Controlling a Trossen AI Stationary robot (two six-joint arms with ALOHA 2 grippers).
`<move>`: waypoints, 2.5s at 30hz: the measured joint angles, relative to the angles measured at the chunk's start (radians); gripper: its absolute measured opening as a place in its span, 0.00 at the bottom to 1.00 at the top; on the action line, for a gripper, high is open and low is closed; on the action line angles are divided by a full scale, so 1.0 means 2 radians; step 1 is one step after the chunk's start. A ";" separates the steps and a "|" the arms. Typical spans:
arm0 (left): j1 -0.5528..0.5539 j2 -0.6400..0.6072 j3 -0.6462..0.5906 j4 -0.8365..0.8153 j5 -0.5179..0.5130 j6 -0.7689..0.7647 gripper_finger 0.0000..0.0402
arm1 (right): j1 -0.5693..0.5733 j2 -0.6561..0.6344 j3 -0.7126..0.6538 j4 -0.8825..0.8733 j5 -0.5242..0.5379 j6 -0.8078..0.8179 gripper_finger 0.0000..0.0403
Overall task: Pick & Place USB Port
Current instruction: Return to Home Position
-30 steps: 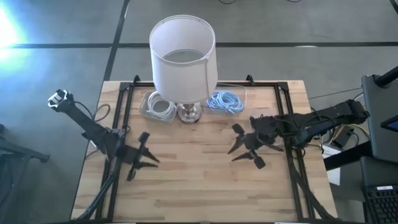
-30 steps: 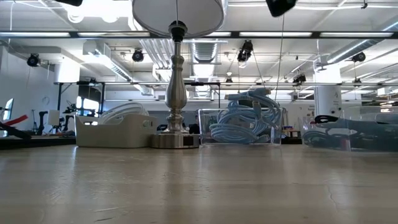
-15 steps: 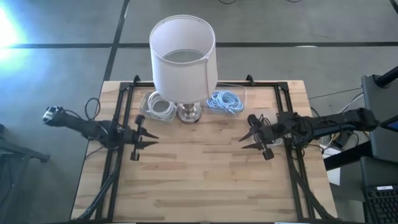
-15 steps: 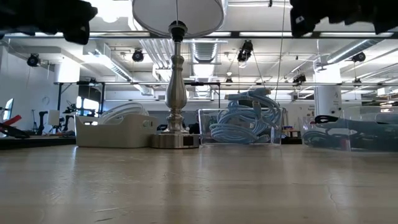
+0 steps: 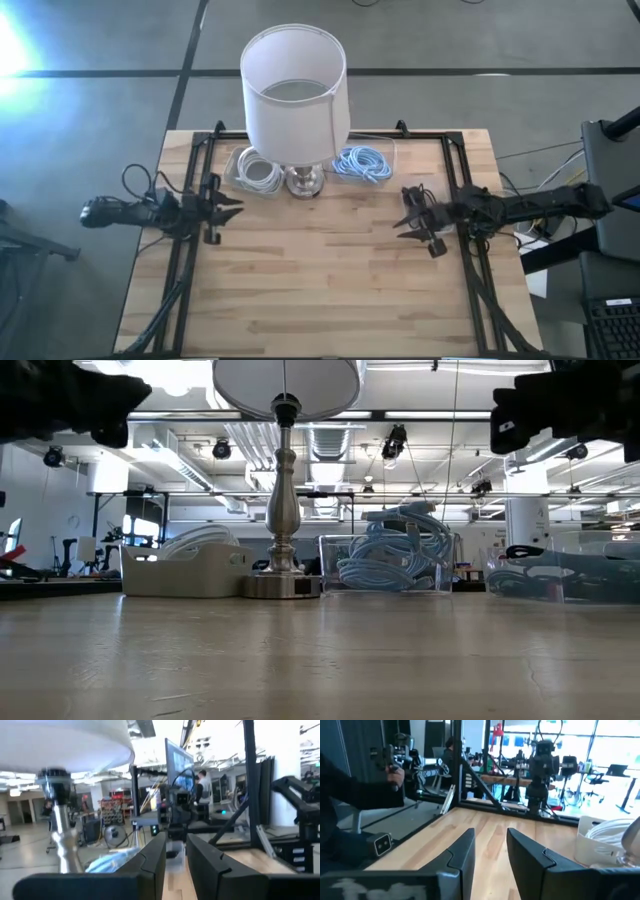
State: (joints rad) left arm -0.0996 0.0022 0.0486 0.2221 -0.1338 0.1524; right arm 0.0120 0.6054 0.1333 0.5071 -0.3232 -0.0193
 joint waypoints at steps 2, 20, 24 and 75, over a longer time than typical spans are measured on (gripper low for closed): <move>0.009 -0.001 -0.011 -0.002 0.004 -0.004 0.20 | 0.000 -0.008 -0.008 0.003 0.000 -0.002 0.26; 0.080 0.000 -0.020 -0.020 0.010 -0.032 0.20 | -0.020 -0.194 -0.054 -0.112 0.036 0.008 0.24; 0.082 0.000 -0.020 -0.025 0.007 -0.032 0.20 | -0.027 -0.251 -0.054 -0.182 0.079 0.008 0.23; 0.088 0.004 -0.020 -0.092 -0.057 -0.064 0.20 | -0.029 -0.298 -0.055 -0.255 0.227 -0.007 0.20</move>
State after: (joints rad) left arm 0.0772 0.0097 0.0095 0.0380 -0.2478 0.0254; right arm -0.0463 0.0101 0.0223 -0.0023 0.1312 -0.0335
